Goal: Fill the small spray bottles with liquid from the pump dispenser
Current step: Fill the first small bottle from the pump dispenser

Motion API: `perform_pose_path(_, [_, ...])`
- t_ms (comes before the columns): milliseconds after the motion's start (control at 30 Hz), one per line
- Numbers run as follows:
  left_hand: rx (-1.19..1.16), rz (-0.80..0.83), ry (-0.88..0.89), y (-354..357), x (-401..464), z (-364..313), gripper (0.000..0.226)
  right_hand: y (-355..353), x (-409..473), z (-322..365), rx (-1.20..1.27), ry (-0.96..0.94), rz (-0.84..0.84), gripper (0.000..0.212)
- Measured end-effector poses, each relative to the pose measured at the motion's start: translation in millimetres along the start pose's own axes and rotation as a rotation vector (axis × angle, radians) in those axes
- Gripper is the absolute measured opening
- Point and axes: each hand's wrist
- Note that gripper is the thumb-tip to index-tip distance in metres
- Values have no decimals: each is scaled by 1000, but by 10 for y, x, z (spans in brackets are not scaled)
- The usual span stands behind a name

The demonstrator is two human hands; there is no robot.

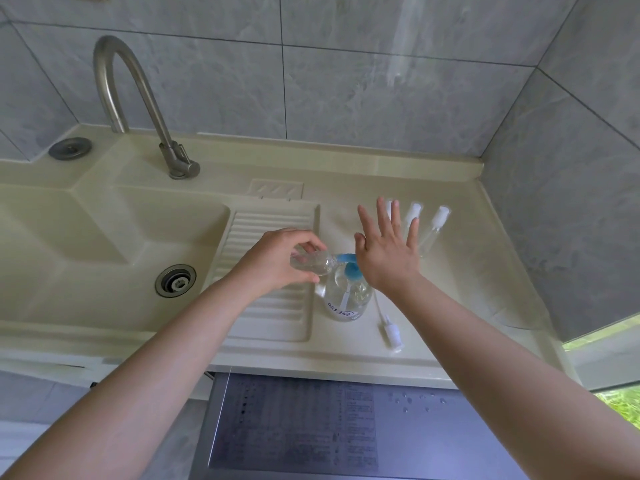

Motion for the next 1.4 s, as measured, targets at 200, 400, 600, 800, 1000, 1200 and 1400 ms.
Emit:
perform_pose_path(200, [4, -3, -3, -13, 18, -7, 48, -135, 71, 38, -75, -60, -119, 59])
perform_pose_path(400, [5, 7, 5, 16, 26, -4, 48, 34, 20, 15, 9, -9, 11, 56])
perform_pose_path(600, [-7, -3, 6, 1, 19, 9, 48, -57, 50, 8, -23, -13, -59, 57])
perform_pose_path(800, [6, 9, -2, 19, 10, 11, 48, 21, 14, 6, 15, 21, 12, 55])
perform_pose_path(1000, [-2, -6, -4, 26, 19, 18, 49, -52, 39, 6, -17, -17, -75, 57])
perform_pose_path(1200, [8, -4, 10, 30, 19, 8, 48, 9, 19, 18, 30, 22, 16, 56])
perform_pose_path(1400, [-19, -7, 11, 22, 6, 11, 48, -20, -15, 40, 32, 12, -17, 55])
Point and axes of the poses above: each hand's wrist, its own x-axis towards the middle knuckle, its own y-axis out of the palm, z = x × y, and after that the axes turned 13 degrees about -z, right-handed
